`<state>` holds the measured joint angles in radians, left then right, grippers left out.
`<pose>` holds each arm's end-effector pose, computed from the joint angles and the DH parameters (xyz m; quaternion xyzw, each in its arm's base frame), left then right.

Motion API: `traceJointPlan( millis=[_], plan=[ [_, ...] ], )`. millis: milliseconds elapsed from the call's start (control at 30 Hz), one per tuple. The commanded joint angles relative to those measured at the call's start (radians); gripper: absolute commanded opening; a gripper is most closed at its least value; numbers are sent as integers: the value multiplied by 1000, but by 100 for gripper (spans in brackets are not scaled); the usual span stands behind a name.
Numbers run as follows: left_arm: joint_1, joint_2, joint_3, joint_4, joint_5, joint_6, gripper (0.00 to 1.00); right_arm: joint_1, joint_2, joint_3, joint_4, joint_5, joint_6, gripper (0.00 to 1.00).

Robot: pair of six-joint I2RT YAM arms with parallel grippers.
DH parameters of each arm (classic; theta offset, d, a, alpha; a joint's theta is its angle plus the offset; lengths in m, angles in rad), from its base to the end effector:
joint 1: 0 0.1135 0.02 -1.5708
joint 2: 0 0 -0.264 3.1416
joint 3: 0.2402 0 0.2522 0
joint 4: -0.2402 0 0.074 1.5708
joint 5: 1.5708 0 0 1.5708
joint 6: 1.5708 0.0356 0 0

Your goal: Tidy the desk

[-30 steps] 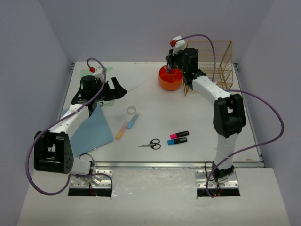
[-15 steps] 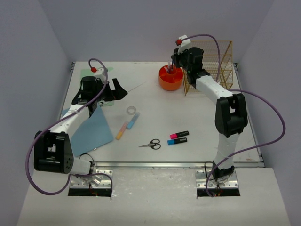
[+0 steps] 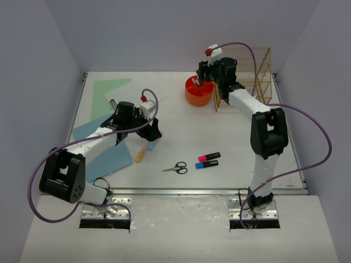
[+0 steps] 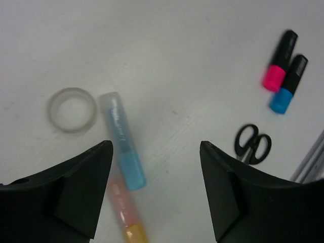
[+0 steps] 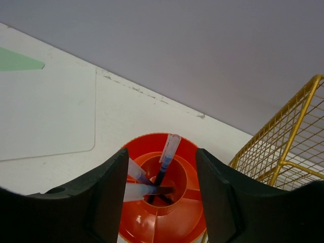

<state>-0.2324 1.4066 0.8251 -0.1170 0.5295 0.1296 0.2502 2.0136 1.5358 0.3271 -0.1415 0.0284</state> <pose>0.2826 -0.0854 0.2222 0.2662 0.8406 -0.2578 0.3950 0.4699 0.1253 0.2763 -0.1295 0.7467 0.1434 0.6365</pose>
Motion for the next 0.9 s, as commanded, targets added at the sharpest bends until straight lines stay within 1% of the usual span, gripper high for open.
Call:
traceJointPlan(
  millis=[0, 67, 133, 200, 267, 333, 367, 433, 533, 633, 800, 867],
  plan=[
    [-138, -77, -83, 6, 64, 167, 65, -13, -91, -9, -19, -22, 45, 57],
    [-179, -82, -100, 16, 74, 176, 59, -21, -160, -8, -84, -46, 75, 56],
    [-240, -75, -113, 19, 56, 202, 54, -29, -214, -14, -137, -105, 90, 54],
    [-306, -65, -122, 0, 33, 254, 54, -38, -277, -26, -211, -149, 100, 54],
    [-373, -46, -126, -30, -11, 302, 54, -49, -343, -36, -335, -228, 93, 55],
    [-430, -28, -132, -37, -44, 336, 54, -57, -364, -52, -427, -272, 88, 57],
    [-469, -3, -133, -47, -63, 360, 53, -63, -402, -82, -488, -299, 77, 57],
    [-494, 35, -116, -66, -76, 383, 50, -71, -466, -127, -540, -321, 70, 58],
    [-505, 108, -86, -97, -81, 407, 48, -88, -537, -213, -585, -356, 68, 58],
    [-524, 158, -54, -123, -113, 423, 46, -102, -585, -258, -609, -372, 71, 59],
    [-577, 224, -29, -152, -190, 455, 42, -120, -608, -281, -626, -383, 65, 59],
    [-591, 247, -26, -153, -223, 460, 38, -127, -601, -273, -633, -389, 65, 58]
  ],
)
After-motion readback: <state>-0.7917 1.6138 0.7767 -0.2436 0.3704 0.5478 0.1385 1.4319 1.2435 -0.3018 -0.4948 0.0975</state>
